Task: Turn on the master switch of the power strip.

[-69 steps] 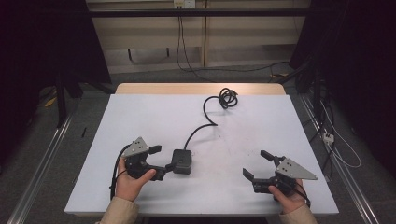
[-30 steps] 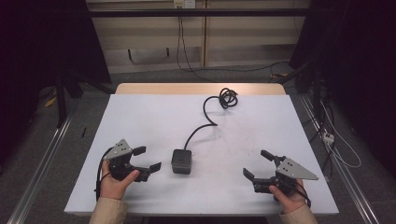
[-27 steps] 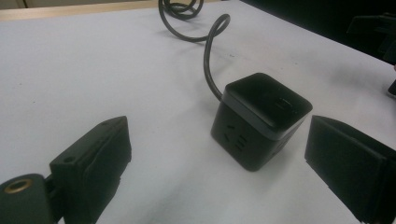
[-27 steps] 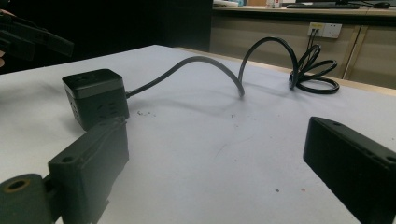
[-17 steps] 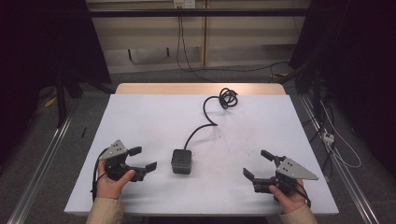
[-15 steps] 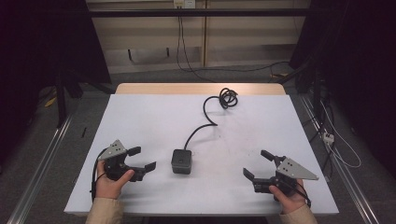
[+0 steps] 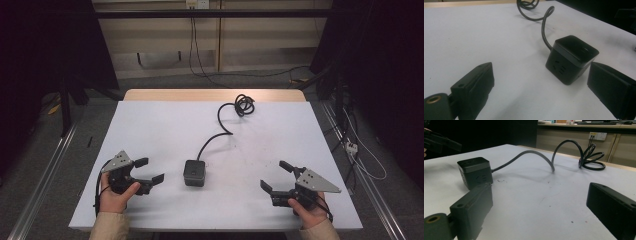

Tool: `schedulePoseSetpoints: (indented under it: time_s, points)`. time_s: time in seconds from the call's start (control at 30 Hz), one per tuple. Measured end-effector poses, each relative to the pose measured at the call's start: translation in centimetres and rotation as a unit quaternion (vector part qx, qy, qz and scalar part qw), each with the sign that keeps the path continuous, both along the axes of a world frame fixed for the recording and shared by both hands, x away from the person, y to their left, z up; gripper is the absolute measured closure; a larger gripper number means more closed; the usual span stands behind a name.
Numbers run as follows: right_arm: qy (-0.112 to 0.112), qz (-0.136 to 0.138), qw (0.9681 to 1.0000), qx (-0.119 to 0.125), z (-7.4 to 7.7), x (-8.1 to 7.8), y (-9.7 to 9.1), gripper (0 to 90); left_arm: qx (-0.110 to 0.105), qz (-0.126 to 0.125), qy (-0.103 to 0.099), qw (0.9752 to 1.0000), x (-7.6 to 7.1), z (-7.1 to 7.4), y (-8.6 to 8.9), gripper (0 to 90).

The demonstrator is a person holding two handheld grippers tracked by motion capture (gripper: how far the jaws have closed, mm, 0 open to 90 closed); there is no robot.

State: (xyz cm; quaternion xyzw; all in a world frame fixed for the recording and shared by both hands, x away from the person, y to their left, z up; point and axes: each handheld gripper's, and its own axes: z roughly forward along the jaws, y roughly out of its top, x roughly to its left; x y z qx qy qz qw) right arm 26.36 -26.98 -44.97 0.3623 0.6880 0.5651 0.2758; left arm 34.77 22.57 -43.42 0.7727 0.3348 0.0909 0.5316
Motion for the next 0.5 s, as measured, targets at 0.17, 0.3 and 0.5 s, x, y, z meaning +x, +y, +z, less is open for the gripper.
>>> schedulePoseSetpoints:
  time_s: [0.17,0.3,0.5]
  points:
    - [0.0,-0.001,1.0,0.0,0.0,0.0,-0.1,6.2,0.0,0.007,-0.001,1.0,0.0,-0.1,0.5,7.0]
    - [0.0,-0.002,1.0,0.002,0.0,0.0,-0.1,6.2,0.0,0.011,-0.001,0.9999,-0.1,-0.2,0.8,6.9]
    - [0.0,-0.002,1.0,0.001,0.0,0.0,-0.1,6.3,-0.004,0.015,-0.001,0.9999,-0.1,-0.2,1.2,7.0]
